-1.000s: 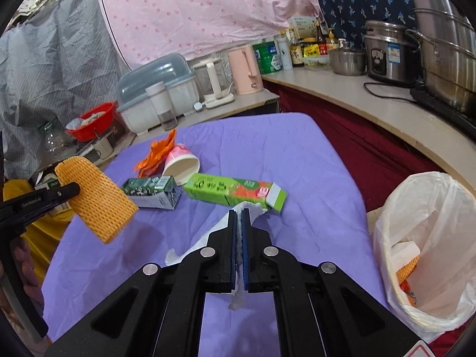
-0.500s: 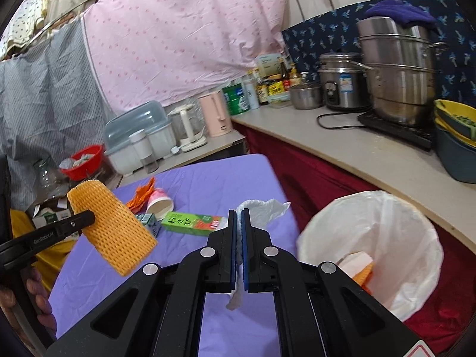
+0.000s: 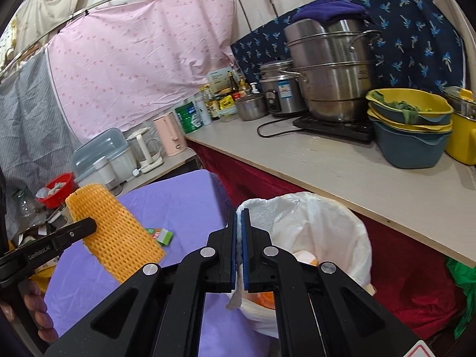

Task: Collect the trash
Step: 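Carry the foam sleeve and paper towel over the trash bin with both grippers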

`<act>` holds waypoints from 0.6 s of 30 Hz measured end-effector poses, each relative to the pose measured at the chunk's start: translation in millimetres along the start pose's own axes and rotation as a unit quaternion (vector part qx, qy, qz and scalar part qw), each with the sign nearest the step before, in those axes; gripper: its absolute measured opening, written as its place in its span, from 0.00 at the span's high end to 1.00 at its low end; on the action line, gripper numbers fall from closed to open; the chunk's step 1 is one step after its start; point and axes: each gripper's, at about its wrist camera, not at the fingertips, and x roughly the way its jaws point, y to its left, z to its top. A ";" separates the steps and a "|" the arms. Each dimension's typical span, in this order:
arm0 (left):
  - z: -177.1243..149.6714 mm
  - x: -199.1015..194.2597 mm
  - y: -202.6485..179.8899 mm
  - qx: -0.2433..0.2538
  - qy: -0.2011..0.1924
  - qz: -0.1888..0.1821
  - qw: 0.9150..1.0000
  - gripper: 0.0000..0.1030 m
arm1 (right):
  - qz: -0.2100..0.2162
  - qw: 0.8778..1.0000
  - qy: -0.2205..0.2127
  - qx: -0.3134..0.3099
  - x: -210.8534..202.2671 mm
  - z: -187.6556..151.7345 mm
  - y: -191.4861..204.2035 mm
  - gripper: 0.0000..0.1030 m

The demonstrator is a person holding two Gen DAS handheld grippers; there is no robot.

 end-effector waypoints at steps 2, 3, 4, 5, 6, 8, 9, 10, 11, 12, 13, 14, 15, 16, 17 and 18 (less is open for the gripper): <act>1.2 7.5 -14.0 0.009 0.004 -0.005 1.000 0.92 | -0.003 1.000 0.000 0.003 -0.3 0.3 -6.1 0.97; 1.0 10.0 -17.7 0.012 0.006 -0.007 1.000 0.92 | -0.005 1.000 0.000 0.005 -0.2 0.4 -10.4 0.97; 1.2 14.2 -25.0 0.017 0.008 -0.009 1.000 0.92 | -0.007 1.000 0.000 0.005 -0.4 0.4 -12.7 0.97; 0.9 17.1 -29.8 0.020 0.010 -0.010 1.000 0.92 | -0.008 1.000 0.000 0.007 -0.1 0.6 -16.0 0.97; 0.6 20.6 -35.2 0.023 0.013 -0.012 1.000 0.92 | -0.009 1.000 0.000 0.009 -0.2 1.0 -17.8 0.97; 0.7 27.3 -44.6 0.030 0.016 -0.014 0.999 0.92 | -0.011 1.000 0.000 0.011 0.9 1.2 -22.0 0.97; -0.1 29.4 -47.8 0.033 0.017 -0.015 0.999 0.92 | -0.013 1.000 0.000 0.012 1.5 0.9 -23.9 0.97; -0.3 33.2 -52.7 0.036 0.019 -0.016 0.999 0.92 | -0.014 1.000 0.001 0.014 2.5 0.4 -26.6 0.97; -0.8 35.3 -54.9 0.037 0.021 -0.016 0.999 0.92 | -0.014 1.000 0.002 0.017 3.6 -0.1 -29.2 0.97; -0.9 38.6 -58.1 0.040 0.023 -0.017 0.999 0.92 | -0.015 1.000 0.003 0.018 4.7 -0.1 -31.2 0.97; -1.0 41.4 -60.3 0.042 0.025 -0.018 0.999 0.92 | -0.016 1.000 0.004 0.020 6.0 -1.2 -33.5 0.97; -1.2 44.2 -62.7 0.044 0.027 -0.018 0.998 0.92 | -0.017 1.000 0.005 0.022 7.4 -1.6 -35.4 0.97; -1.3 46.2 -64.8 0.046 0.028 -0.019 0.998 0.92 | -0.017 1.000 0.007 0.023 8.6 -1.7 -36.6 0.97; -1.4 49.0 -66.6 0.047 0.030 -0.018 0.998 0.92 | -0.018 1.000 0.008 0.024 10.3 -2.5 -38.3 0.97; -1.6 51.2 -68.1 0.048 0.032 -0.018 0.998 0.92 | -0.020 0.999 0.010 0.024 11.8 -3.3 -39.8 0.97; -1.7 53.4 -69.1 0.049 0.034 -0.019 0.998 0.92 | -0.020 0.999 0.011 0.026 13.3 -3.8 -41.5 0.97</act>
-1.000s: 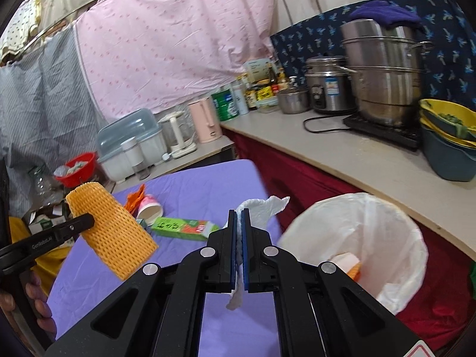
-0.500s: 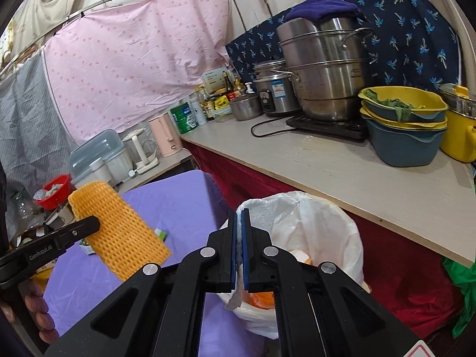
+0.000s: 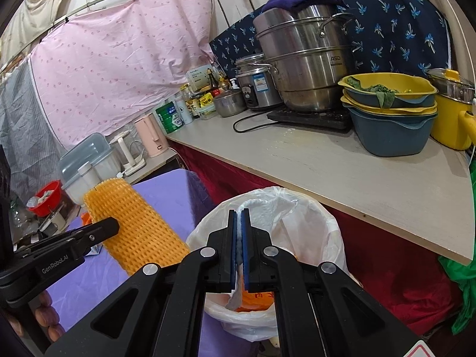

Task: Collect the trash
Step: 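Carry the foam sleeve and paper towel over the trash bin with both grippers, then open both grippers to drop the foam sleeve and paper towel into the bin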

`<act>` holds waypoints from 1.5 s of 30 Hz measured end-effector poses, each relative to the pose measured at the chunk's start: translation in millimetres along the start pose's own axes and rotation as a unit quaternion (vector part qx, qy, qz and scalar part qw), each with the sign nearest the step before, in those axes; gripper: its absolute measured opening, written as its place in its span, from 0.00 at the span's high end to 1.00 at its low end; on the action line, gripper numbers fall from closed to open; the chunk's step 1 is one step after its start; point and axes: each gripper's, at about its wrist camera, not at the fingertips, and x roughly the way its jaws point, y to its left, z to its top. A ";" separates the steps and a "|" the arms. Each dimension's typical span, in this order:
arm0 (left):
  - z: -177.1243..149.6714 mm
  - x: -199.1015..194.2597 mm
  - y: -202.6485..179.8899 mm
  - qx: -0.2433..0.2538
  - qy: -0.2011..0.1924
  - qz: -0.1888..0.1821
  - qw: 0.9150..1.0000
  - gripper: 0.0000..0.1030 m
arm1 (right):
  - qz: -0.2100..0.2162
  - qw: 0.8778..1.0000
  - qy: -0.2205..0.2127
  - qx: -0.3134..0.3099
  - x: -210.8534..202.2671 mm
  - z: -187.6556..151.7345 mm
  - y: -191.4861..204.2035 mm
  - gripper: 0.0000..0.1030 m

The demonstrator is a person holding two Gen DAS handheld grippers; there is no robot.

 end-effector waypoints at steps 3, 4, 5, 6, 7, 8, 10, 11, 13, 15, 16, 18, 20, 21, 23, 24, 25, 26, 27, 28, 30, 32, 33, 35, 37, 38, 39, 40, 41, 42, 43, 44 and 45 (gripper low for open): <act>1.0 5.5 -3.5 0.002 0.003 0.000 1.000 0.92 | -0.002 1.000 0.003 0.002 3.5 -0.4 -2.7 0.97; 1.2 7.3 -4.4 0.003 0.004 0.000 1.000 0.92 | -0.002 1.000 0.004 0.003 5.2 -0.4 -3.8 0.97; 1.5 9.4 -5.5 0.004 0.006 0.000 1.000 0.92 | -0.002 1.000 0.005 0.004 6.7 -0.2 -4.5 0.97; 1.4 10.6 -5.8 0.005 0.006 -0.001 1.000 0.92 | -0.004 1.000 0.006 0.004 8.1 -0.5 -4.4 0.97; 1.5 12.4 -6.5 0.005 0.007 -0.001 1.000 0.92 | -0.004 1.000 0.007 0.004 9.9 -0.5 -5.1 0.97; 1.4 14.3 -7.5 0.006 0.009 -0.001 1.000 0.92 | -0.005 1.000 0.009 0.005 11.6 -0.5 -5.6 0.97; 1.4 18.0 -8.8 0.007 0.012 -0.001 1.000 0.92 | -0.006 1.000 0.011 0.007 13.9 -1.2 -7.1 0.97; 1.5 19.6 -9.2 0.007 0.013 -0.001 1.000 0.92 | -0.006 1.000 0.012 0.007 14.8 -1.6 -7.7 0.97; 1.8 22.5 -10.4 0.007 0.015 -0.002 1.000 0.92 | -0.007 1.000 0.013 0.008 16.5 -2.0 -8.3 0.97; 1.3 25.1 -11.3 0.008 0.016 -0.002 1.000 0.92 | -0.007 1.000 0.015 0.008 17.9 -1.9 -8.0 0.97; 1.3 26.6 -11.7 0.008 0.017 -0.002 1.000 0.92 | -0.008 1.000 0.015 0.007 18.6 -1.9 -7.6 0.97; 1.8 28.7 -12.4 0.008 0.018 -0.002 1.000 0.92 | -0.009 1.000 0.016 0.006 20.3 -1.8 -7.7 0.97; 2.4 30.7 -12.5 0.008 0.019 -0.002 1.000 0.91 | -0.010 1.000 0.018 0.005 22.1 -2.0 -8.1 0.97; 3.2 31.7 -12.9 0.008 0.020 -0.002 1.000 0.91 | -0.011 1.000 0.019 0.004 22.9 -1.9 -8.3 0.97; 4.0 33.6 -13.3 0.009 0.020 -0.002 1.000 0.91 | -0.013 1.000 0.021 0.003 24.6 -1.8 -8.8 0.97; 4.4 34.4 -13.7 0.010 0.020 -0.003 1.000 0.91 | -0.014 1.000 0.022 0.003 25.4 -1.7 -9.2 0.97; 4.8 35.2 -13.9 0.009 0.019 -0.003 1.000 0.91 | -0.015 1.000 0.022 0.003 25.7 -1.6 -9.6 0.96; 5.3 35.8 -14.0 0.009 0.019 -0.004 1.000 0.90 | -0.016 1.000 0.023 0.003 26.5 -1.0 -9.7 0.96; 5.5 35.7 -14.3 0.010 0.017 -0.005 1.000 0.90 | -0.016 1.000 0.024 0.003 27.4 -0.8 -10.2 0.95; 6.3 36.2 -14.9 0.011 0.016 -0.004 1.000 0.90 | -0.016 1.000 0.025 0.003 27.9 -0.5 -10.5 0.95; 8.2 37.5 -15.6 0.012 0.014 -0.005 1.000 0.90 | -0.019 1.000 0.024 0.002 29.1 0.8 -10.7 0.94; 9.1 38.8 -15.3 0.011 0.016 -0.006 1.000 0.90 | -0.020 1.000 0.022 0.002 28.5 0.7 -10.7 0.93; 9.6 39.7 -15.0 0.011 0.017 -0.007 1.000 0.90 | -0.021 1.000 0.021 0.001 28.0 0.9 -10.4 0.93; 10.8 40.2 -13.6 0.009 0.018 -0.005 1.000 0.84 | -0.023 1.000 0.019 0.000 27.0 1.5 -9.9 0.91; 11.6 38.3 -10.5 0.003 0.013 0.000 1.000 0.67 | -0.024 1.000 0.016 0.002 25.0 1.7 -9.2 0.84; 12.0 36.5 -9.4 0.002 0.009 0.003 1.000 0.59 | -0.024 1.000 0.013 0.002 23.4 2.0 -8.9 0.79; 12.4 35.0 -8.2 0.001 0.007 0.007 1.000 0.54 | -0.024 1.000 0.011 0.002 21.9 2.6 -8.3 0.74; 12.7 34.1 -6.9 0.000 0.005 0.009 1.000 0.53 | -0.024 1.000 0.009 0.001 20.8 3.5 -7.0 0.73; 13.2 33.1 -5.4 -0.002 0.004 0.010 1.000 0.53 | -0.024 1.000 0.007 0.000 19.4 4.1 -5.9 0.70; 13.7 32.3 -3.9 -0.003 0.004 0.011 1.000 0.52 | -0.025 1.000 0.005 -0.001 18.1 4.8 -4.7 0.65; 14.1 31.4 -2.3 -0.004 0.004 0.012 1.000 0.52 | -0.025 1.000 0.003 -0.002 17.0 5.6 -3.5 0.63; 14.1 30.7 -1.1 -0.006 0.003 0.013 1.000 0.51 | -0.026 1.000 0.001 -0.004 15.5 6.3 -2.0 0.60; 14.2 29.4 0.5 -0.007 0.002 0.015 1.000 0.51 | -0.026 1.000 -0.001 -0.005 14.6 7.3 -0.4 0.58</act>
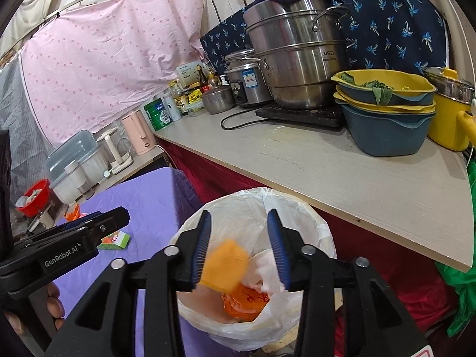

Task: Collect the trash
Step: 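Open both grippers to drop the foam sleeve and paper towel into the bin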

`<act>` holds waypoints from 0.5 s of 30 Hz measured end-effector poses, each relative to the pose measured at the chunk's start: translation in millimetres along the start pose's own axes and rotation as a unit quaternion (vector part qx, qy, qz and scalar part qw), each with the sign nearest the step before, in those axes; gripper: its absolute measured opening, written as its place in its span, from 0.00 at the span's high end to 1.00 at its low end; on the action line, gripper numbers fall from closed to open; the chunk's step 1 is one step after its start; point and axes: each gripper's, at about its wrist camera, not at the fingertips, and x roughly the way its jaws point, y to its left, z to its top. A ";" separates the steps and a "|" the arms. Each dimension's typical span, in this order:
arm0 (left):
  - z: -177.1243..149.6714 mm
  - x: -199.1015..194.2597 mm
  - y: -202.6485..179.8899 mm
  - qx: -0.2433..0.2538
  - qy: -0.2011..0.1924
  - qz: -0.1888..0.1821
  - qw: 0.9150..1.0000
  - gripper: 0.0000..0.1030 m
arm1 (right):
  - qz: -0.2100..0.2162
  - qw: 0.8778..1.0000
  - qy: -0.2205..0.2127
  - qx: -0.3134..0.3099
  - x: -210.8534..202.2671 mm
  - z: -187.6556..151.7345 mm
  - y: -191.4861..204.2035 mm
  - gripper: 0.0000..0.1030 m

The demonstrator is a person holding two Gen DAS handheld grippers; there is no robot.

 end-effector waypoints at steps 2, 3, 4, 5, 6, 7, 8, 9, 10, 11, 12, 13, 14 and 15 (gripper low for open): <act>-0.5 -2.1 2.2 -0.002 -0.001 0.003 1.000 0.49 | -0.001 1.000 -0.003 -0.003 -2.1 0.5 3.1 0.56; -1.0 -3.1 3.8 -0.002 -0.002 0.003 1.000 0.48 | 0.000 1.000 -0.004 -0.003 -2.6 0.6 3.9 0.54; -1.5 -4.1 5.4 -0.003 -0.003 0.006 1.000 0.47 | 0.000 1.000 -0.004 -0.004 -3.1 0.4 5.8 0.54; -2.4 -6.0 8.1 -0.005 -0.004 0.008 1.000 0.45 | 0.001 1.000 -0.004 -0.004 -3.1 0.5 7.1 0.53; -2.8 -7.2 10.0 -0.007 -0.005 0.010 1.000 0.44 | 0.001 1.000 -0.004 -0.005 -3.5 0.2 9.0 0.51; -3.2 -8.7 12.7 -0.009 -0.005 0.012 1.000 0.44 | 0.002 1.000 -0.004 -0.006 -3.8 -0.4 10.6 0.50; -3.2 -10.1 15.0 -0.010 -0.006 0.013 1.000 0.43 | 0.002 1.000 -0.005 -0.007 -4.2 -0.7 12.2 0.47; -3.6 -11.6 17.6 -0.012 -0.006 0.015 1.000 0.42 | 0.003 1.000 -0.005 -0.008 -4.5 -1.0 14.3 0.45; -3.8 -12.8 19.5 -0.014 -0.007 0.017 1.000 0.40 | 0.004 1.000 -0.005 -0.009 -4.8 -1.4 16.4 0.45; -4.5 -15.1 22.8 -0.016 -0.009 0.021 1.000 0.37 | 0.006 1.000 -0.005 -0.010 -5.3 -1.8 18.7 0.44; -5.6 -16.8 25.2 -0.017 -0.010 0.024 1.000 0.34 | 0.007 1.000 -0.005 -0.012 -5.7 -2.2 21.6 0.44; -6.4 -19.1 28.6 -0.019 -0.012 0.029 0.999 0.34 | 0.008 1.000 -0.005 -0.014 -5.7 -2.7 23.7 0.44; -7.0 -20.7 32.3 -0.021 -0.012 0.032 0.999 0.33 | 0.009 1.000 -0.005 -0.016 -5.6 -3.1 26.3 0.43; -7.8 -22.1 35.7 -0.023 -0.011 0.034 0.999 0.33 | 0.011 1.000 -0.005 -0.018 -5.8 -3.9 28.7 0.43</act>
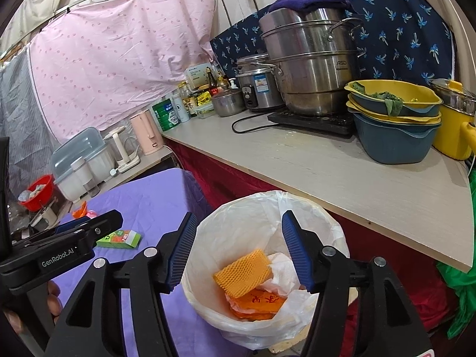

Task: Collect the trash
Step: 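Open both grippers to drop the foam sleeve and paper towel into the bin, then move both open grippers back over the cartons on the table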

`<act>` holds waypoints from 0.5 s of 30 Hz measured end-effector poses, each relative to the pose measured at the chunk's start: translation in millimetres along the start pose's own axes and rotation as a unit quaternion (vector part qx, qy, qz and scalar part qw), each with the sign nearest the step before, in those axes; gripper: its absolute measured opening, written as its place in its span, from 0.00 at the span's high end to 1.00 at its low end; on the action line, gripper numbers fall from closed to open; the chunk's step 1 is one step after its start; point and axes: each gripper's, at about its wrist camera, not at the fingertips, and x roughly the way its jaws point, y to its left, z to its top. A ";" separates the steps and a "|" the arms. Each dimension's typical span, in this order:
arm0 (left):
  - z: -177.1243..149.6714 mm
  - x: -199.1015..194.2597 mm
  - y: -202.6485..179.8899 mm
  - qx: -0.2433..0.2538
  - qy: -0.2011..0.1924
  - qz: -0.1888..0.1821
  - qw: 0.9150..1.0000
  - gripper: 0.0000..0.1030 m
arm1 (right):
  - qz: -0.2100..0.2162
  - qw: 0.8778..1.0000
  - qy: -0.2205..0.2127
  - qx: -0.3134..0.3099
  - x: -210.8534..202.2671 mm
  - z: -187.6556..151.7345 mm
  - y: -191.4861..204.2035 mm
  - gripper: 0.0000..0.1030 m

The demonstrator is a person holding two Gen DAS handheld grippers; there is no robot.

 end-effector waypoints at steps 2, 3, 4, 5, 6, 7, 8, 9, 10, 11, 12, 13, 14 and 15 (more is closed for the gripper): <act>-0.8 -2.1 7.8 -0.006 0.001 0.005 1.000 0.33 | 0.004 1.000 0.001 -0.004 0.0 -1.1 6.6 0.43; -1.5 -3.3 11.4 -0.008 0.001 0.008 1.000 0.33 | 0.005 1.000 0.001 -0.005 0.0 -1.7 8.9 0.43; -2.1 -4.9 16.2 -0.011 0.001 0.011 1.000 0.33 | 0.007 1.000 0.001 -0.007 0.1 -2.1 12.4 0.42; -2.6 -6.1 19.2 -0.014 0.000 0.014 1.000 0.33 | 0.009 1.000 0.001 -0.008 0.1 -2.3 15.1 0.42; -3.0 -7.4 23.3 -0.017 0.000 0.017 1.000 0.32 | 0.011 1.000 0.002 -0.010 0.2 -2.8 18.9 0.42; -3.3 -8.2 26.2 -0.020 0.000 0.019 1.000 0.32 | 0.013 1.000 0.002 -0.012 0.4 -3.0 21.2 0.42; -3.9 -9.8 30.9 -0.024 0.000 0.022 0.999 0.32 | 0.015 1.000 0.003 -0.014 0.4 -3.3 24.7 0.41; -4.5 -11.3 35.4 -0.027 -0.001 0.025 0.999 0.31 | 0.016 1.000 0.003 -0.017 0.4 -3.4 27.5 0.41; -5.2 -13.0 39.7 -0.030 -0.002 0.027 0.999 0.31 | 0.018 1.000 0.003 -0.020 0.6 -3.5 31.6 0.41; -5.9 -14.1 43.3 -0.032 -0.002 0.030 0.999 0.30 | 0.020 1.000 0.004 -0.022 0.9 -3.7 35.4 0.41; -6.7 -15.4 47.9 -0.035 -0.002 0.032 0.999 0.28 | 0.023 0.999 0.004 -0.025 1.1 -4.0 39.2 0.39; -7.9 -17.0 53.6 -0.039 -0.002 0.035 0.999 0.26 | 0.025 0.999 0.004 -0.026 1.7 -4.3 41.9 0.38; -9.3 -18.5 57.8 -0.042 -0.003 0.038 0.998 0.22 | 0.027 0.999 0.004 -0.028 1.8 -4.7 45.0 0.37; -10.2 -19.8 62.5 -0.046 -0.004 0.042 0.998 0.18 | 0.030 0.999 0.004 -0.031 2.3 -5.1 49.2 0.36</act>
